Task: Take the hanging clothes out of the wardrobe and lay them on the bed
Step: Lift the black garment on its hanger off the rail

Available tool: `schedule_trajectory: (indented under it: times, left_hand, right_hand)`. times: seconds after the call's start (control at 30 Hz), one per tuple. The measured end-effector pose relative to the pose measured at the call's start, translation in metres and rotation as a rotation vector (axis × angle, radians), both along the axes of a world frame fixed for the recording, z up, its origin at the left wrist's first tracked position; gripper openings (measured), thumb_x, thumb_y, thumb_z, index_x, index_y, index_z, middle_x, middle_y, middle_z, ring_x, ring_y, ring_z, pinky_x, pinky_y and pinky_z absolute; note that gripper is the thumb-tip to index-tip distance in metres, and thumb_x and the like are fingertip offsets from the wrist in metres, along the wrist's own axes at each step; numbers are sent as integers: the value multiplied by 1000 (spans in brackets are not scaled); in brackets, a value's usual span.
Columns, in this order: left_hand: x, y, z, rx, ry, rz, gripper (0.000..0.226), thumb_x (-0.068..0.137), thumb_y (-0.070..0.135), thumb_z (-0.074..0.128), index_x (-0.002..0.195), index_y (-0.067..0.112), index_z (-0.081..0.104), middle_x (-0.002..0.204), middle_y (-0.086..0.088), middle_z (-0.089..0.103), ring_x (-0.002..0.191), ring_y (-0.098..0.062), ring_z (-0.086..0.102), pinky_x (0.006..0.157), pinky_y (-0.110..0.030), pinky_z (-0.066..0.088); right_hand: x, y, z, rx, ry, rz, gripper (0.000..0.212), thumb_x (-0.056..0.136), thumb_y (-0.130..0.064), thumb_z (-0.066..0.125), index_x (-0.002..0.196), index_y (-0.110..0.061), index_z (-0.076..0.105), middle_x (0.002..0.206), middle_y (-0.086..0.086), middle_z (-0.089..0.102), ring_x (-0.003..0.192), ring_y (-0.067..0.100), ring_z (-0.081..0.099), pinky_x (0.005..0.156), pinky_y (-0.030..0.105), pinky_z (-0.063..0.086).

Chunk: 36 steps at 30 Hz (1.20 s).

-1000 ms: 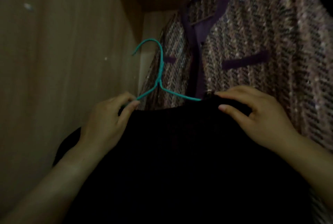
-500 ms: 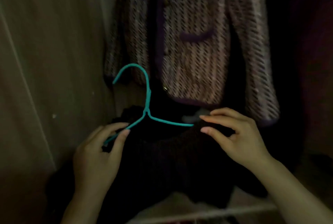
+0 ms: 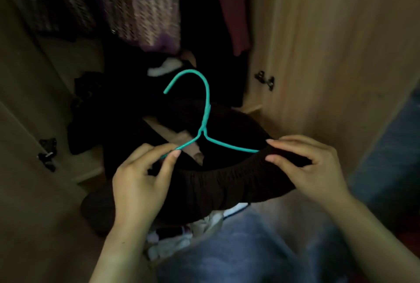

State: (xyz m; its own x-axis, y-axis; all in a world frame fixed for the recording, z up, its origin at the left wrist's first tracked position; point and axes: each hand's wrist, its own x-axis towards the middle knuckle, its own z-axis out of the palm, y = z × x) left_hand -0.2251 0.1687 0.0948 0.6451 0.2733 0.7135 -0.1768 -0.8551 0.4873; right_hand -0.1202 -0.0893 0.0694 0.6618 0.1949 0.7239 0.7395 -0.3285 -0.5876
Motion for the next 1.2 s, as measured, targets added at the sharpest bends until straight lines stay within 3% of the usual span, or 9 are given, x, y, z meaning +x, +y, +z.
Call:
schedule_trajectory:
  times: [0.2,0.57,0.77,0.9,0.97,1.03,1.2]
  left_hand:
    - [-37,-109,-22,48,76,-156,15,84,32,62,94,28,73,80,14,64,73,-7,60,62,-20,44]
    - [-80,-371,-57,64,151,-595,22,83,40,57,89,28,74,75,10,65,65,-9,58,63,-31,46]
    - [-80,-475,-86,-89,290,-850,9,79,33,71,85,39,67,81,17,65,69,1,58,65,-7,39]
    - [-62,-544,-86,-172,263,-964,10,78,31,63,86,33,68,76,12,68,72,-4,61,67,-7,40]
    - [-39,-578,-79,-192,223,-1026,9,80,29,64,88,30,68,81,19,67,76,0,61,71,-8,41]
    - [-5,-613,-75,-182,192,-1071,8,84,27,67,90,25,71,83,13,68,77,-1,62,72,-13,44]
    - [90,-706,-90,-122,289,-1121,9,84,22,69,90,17,74,82,9,66,78,-7,61,68,-10,45]
  right_hand:
    - [-91,-118,-48,8,70,-165,24,78,-31,70,98,-18,72,93,-9,69,86,-2,64,82,14,47]
    - [-258,-377,-87,8,206,-584,20,79,-29,71,97,-20,72,95,-10,68,88,-1,63,84,16,46]
    - [-317,-464,-97,-53,273,-815,24,78,-36,67,99,-26,72,93,-11,67,85,0,63,79,15,47]
    - [-319,-518,-74,-114,225,-952,23,79,-35,68,102,-32,69,93,-8,67,84,4,63,77,20,49]
    - [-305,-546,-59,-139,181,-1024,23,78,-30,71,101,-28,71,93,-6,67,83,5,63,77,19,48]
    - [-283,-576,-48,-145,168,-1066,24,78,-27,72,101,-24,72,94,-6,67,85,4,63,79,18,48]
    - [-210,-652,-66,-168,279,-1131,22,81,-23,73,103,-22,70,96,-6,67,89,5,61,83,14,44]
